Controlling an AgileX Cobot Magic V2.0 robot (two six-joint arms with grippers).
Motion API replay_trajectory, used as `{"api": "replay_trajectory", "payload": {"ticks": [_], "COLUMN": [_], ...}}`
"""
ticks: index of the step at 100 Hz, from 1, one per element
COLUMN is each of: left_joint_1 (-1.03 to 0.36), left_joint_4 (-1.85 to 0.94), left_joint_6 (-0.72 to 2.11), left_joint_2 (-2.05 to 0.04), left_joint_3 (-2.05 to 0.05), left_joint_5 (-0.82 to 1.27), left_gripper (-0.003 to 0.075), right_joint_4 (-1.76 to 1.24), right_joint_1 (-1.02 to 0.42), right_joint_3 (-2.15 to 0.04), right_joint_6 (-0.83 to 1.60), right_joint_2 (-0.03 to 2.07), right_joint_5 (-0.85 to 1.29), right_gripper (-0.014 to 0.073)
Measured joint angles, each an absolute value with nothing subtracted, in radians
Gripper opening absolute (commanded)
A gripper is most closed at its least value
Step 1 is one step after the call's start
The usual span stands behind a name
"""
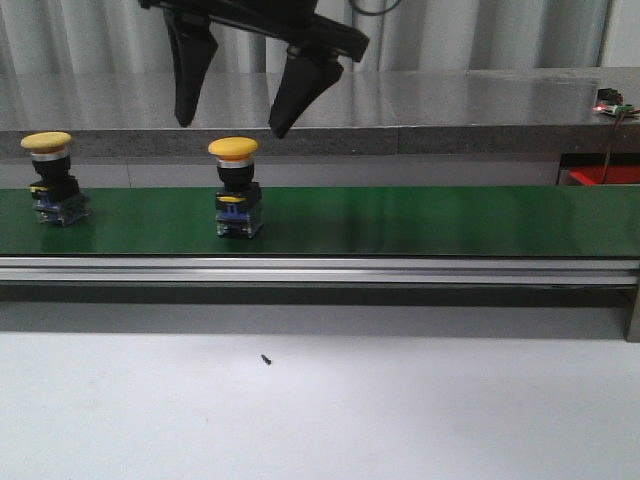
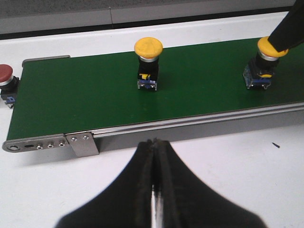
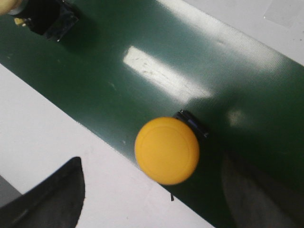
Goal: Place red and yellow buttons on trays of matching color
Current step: 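Lower the right gripper onto the leading yellow button on the belt and grasp, then lift the yellow button into the yellow tray and open the right gripper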
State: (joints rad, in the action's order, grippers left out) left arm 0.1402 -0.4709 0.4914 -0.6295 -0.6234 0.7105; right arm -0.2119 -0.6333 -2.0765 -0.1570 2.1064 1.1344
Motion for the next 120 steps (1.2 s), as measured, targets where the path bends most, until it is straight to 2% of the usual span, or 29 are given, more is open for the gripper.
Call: {"api": "replay_trajectory", "payload": {"ticks": [35, 45, 57, 64, 92, 120], "left_joint_1": [0.140, 0.140, 0.140, 0.140, 0.140, 0.140], "left_joint_4": [-0.471, -0.471, -0.471, -0.471, -0.471, -0.471], "left_joint_6": [0.491, 0.491, 0.491, 0.491, 0.491, 0.491], "left_joint_2": [-0.630, -0.630, -0.630, -0.630, -0.630, -0.630], "left_joint_3": [-0.623, -0.623, -0.623, -0.623, -0.623, -0.623], "left_joint_5": [0.710, 0.710, 0.710, 0.710, 0.710, 0.710], "left_gripper": [-0.0020, -0.0020, -0.0020, -0.0020, -0.0020, -0.0020], "right_joint_4": [-0.138, -0.127, -0.124, -0.115, -0.110, -0.053], "right_joint_1": [-0.633, -0.631, -0.631, -0.631, -0.629, -0.625], "right_joint_3": [-2.085, -2.085, -2.085, -2.087, -2.089, -2.089], "right_joint_6": [-0.171, -0.175, -0.178, -0.178, -0.179, -0.181], "right_joint_2": [2.185, 2.197, 2.208, 2.209, 2.204, 2.109], "right_joint_5": [1.134, 1.134, 1.134, 1.134, 1.134, 1.176], "right_gripper": [0.0575, 0.0468, 0.0267, 0.0208, 0.0203, 0.0203]}}
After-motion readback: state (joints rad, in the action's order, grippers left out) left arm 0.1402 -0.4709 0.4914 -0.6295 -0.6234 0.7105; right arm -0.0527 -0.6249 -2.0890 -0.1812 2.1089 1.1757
